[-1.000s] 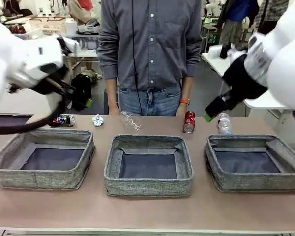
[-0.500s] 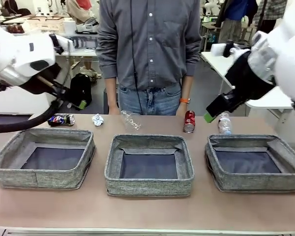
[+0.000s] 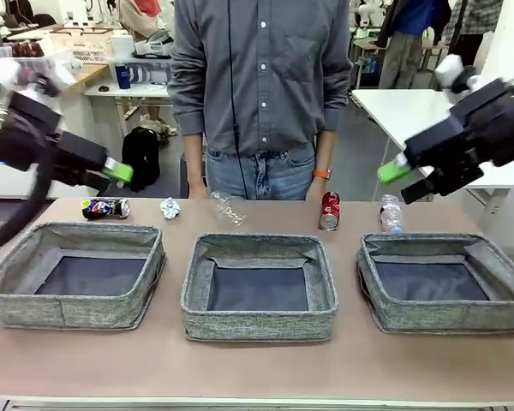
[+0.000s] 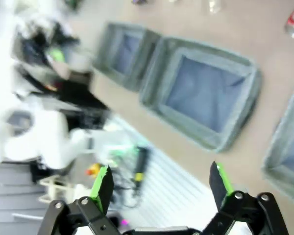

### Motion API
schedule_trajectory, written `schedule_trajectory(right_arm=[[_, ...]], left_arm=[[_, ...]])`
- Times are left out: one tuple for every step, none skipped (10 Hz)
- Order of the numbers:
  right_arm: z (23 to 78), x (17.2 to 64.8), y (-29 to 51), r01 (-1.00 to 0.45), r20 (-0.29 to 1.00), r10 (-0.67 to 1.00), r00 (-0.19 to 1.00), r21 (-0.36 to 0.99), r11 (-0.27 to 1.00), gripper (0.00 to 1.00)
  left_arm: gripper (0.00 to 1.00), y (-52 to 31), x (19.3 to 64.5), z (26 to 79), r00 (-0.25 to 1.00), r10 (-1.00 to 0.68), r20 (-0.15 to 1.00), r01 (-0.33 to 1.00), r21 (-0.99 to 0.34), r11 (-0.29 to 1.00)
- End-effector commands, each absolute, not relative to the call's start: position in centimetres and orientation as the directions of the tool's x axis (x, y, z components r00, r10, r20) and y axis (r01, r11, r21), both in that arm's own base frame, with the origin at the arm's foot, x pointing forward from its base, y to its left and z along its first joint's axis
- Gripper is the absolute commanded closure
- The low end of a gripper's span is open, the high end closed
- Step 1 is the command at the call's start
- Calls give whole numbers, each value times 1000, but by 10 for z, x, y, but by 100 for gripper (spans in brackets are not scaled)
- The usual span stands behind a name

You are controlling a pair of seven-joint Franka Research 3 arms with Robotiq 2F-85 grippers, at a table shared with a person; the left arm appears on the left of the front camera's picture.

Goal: Sort the waste into the appropriate baskets.
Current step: Pick up the waste item pointed out by the person.

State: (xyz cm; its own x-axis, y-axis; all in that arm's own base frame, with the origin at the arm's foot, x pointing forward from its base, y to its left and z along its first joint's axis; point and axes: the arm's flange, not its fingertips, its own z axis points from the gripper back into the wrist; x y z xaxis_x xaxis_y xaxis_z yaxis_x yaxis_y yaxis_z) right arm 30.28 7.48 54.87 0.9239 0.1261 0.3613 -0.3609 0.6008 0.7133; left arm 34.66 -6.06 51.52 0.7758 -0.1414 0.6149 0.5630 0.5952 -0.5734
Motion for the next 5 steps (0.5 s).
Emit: schedule_trajectory(right_arm=[[526,296,39,-49,129,-191,973,925,377,0],[513,300,28,-20,89,-204,975,948,318,0],[498,305,20,4,55,-212,976,963,271,0],[484,308,15,19,32,-209,977,972,235,0],[479,309,11,3,44,-220,974,978,210,0]], left_arm=[[0,-36,360,507,836,3,549,474,-725,500],[0,-26,364,500,839,65,541,463,-770,439],[0,-31,367,491,837,84,540,464,-783,415],[0,-30,370,480,853,115,510,429,-808,404],[0,-26,376,472,872,126,473,387,-824,413]])
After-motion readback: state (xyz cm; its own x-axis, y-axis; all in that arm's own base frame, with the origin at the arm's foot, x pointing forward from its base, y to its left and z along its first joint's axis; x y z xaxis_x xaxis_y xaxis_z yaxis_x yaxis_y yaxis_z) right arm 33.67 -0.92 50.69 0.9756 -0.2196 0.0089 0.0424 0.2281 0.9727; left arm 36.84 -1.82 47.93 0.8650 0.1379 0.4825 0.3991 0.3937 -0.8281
